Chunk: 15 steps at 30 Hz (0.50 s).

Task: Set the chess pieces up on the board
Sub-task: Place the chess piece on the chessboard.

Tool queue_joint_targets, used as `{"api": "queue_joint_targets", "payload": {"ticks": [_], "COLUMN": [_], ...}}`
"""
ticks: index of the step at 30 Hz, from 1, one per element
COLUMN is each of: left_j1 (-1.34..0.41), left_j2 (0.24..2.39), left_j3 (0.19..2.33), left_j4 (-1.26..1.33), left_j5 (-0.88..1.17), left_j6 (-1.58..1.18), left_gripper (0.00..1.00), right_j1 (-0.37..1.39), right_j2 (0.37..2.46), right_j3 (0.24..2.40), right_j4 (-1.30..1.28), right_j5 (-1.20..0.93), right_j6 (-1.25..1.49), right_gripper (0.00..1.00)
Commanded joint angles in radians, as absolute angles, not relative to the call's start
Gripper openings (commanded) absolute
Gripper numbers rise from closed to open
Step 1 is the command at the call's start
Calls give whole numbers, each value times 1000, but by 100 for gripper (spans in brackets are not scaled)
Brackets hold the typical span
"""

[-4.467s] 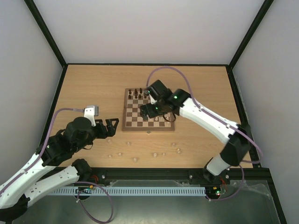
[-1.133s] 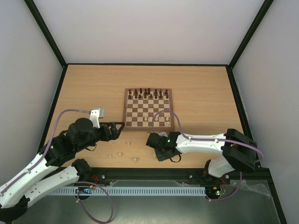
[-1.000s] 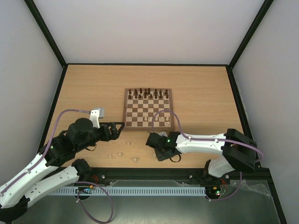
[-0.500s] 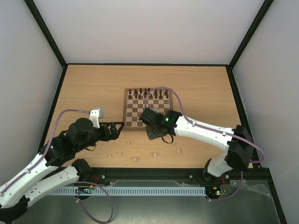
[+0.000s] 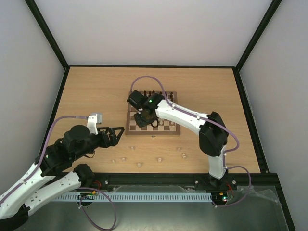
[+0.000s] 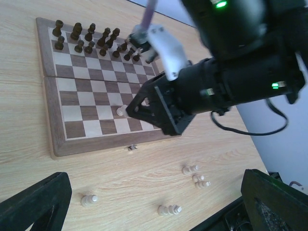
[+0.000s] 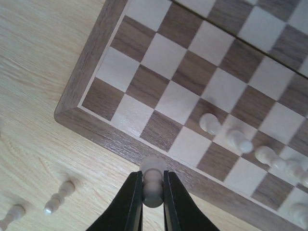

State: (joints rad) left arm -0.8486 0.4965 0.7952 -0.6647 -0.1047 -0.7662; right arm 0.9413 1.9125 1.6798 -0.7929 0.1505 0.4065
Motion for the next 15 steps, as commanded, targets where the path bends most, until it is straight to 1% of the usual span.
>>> {"api": "queue_joint_targets", "payload": {"ticks": [1, 9, 15], "left_j1": [-851, -852, -852], "left_j2": [478, 448, 436], "left_j3": [800, 800, 804], "left_j4": [-675, -689, -697], "left_j5": [-93, -86, -86], "left_j6": [-753, -753, -756], "left_gripper": [100, 99, 99], "right_j1": [933, 923, 905], "right_j2": [1990, 2103, 2141], "right_j3": [1750, 1828, 1860], "right_j4": [-883, -906, -922], "right_j5": [113, 127, 156], "right_j6": [355, 343, 344], "right_gripper": [6, 6, 6]}}
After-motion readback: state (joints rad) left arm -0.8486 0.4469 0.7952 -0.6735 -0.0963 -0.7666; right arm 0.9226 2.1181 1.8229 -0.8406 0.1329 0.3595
